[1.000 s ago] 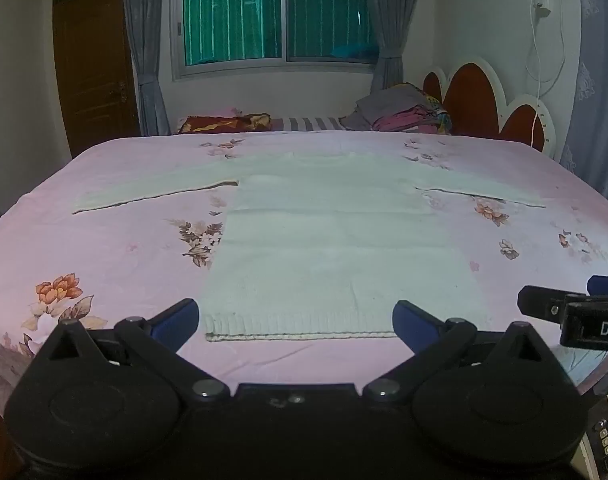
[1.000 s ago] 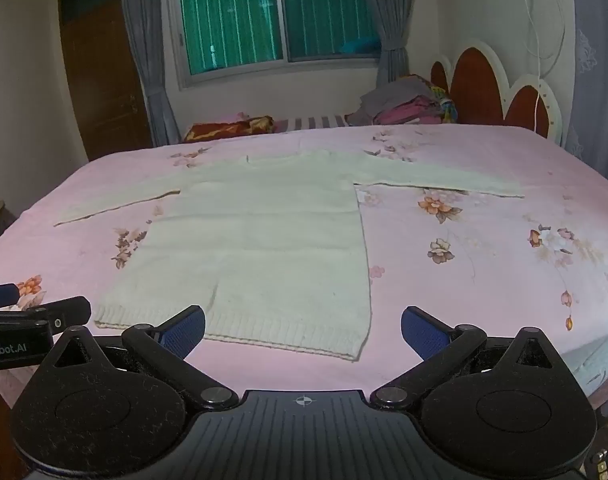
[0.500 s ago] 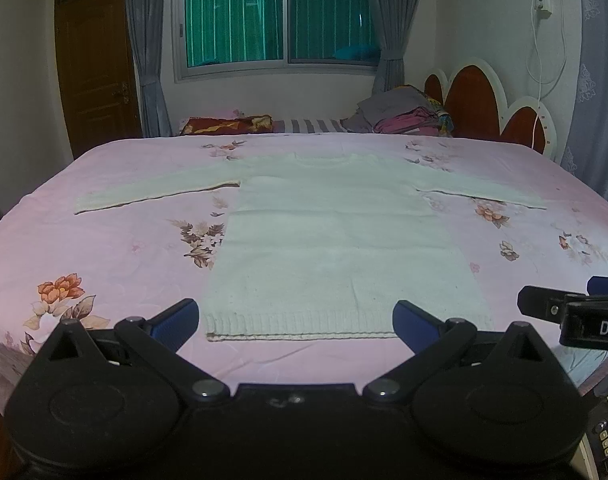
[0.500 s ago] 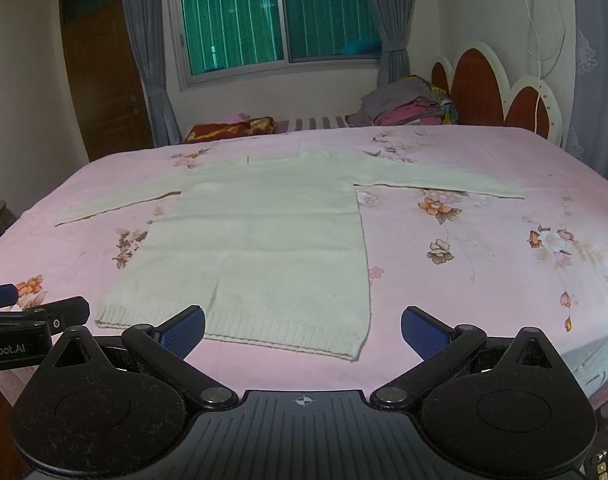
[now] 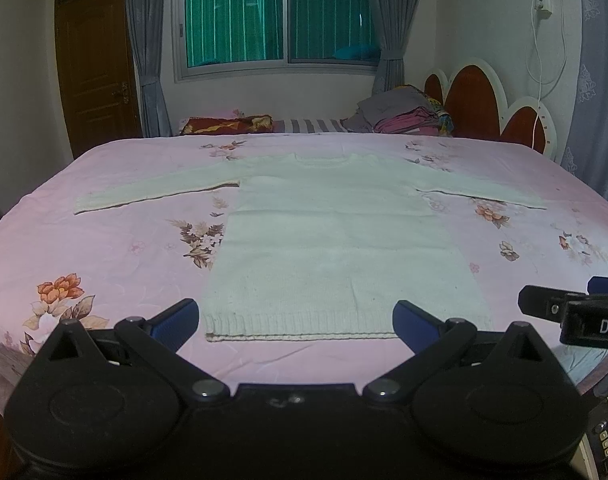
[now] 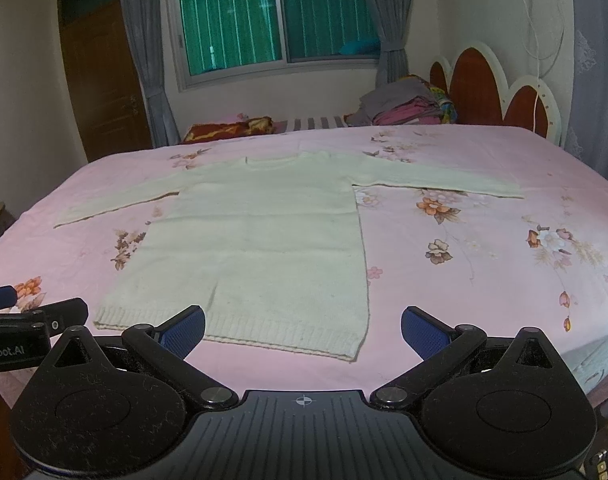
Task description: Fold small clothes
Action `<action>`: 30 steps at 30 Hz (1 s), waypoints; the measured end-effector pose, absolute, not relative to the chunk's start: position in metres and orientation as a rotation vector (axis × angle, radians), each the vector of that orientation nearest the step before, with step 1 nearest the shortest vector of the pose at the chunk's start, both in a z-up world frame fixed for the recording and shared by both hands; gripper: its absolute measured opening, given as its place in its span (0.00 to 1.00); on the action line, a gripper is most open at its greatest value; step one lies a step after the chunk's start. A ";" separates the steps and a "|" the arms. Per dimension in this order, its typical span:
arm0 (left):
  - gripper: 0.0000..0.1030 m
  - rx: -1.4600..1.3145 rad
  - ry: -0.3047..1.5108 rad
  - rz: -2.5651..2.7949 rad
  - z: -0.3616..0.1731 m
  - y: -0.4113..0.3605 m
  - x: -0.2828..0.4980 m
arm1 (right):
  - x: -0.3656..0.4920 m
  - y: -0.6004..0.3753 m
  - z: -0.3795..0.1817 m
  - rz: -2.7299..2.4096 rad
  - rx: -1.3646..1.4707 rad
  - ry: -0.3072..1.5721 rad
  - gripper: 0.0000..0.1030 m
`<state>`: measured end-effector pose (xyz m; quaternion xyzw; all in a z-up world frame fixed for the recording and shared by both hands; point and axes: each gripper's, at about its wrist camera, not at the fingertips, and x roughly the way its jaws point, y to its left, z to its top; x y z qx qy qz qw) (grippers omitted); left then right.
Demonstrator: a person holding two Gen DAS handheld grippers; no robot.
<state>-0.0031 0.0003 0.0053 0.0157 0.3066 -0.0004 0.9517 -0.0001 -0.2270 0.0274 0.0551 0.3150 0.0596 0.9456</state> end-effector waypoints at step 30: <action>1.00 0.022 0.614 0.002 0.004 0.004 -0.005 | -0.001 -0.226 0.028 0.123 0.110 0.640 1.00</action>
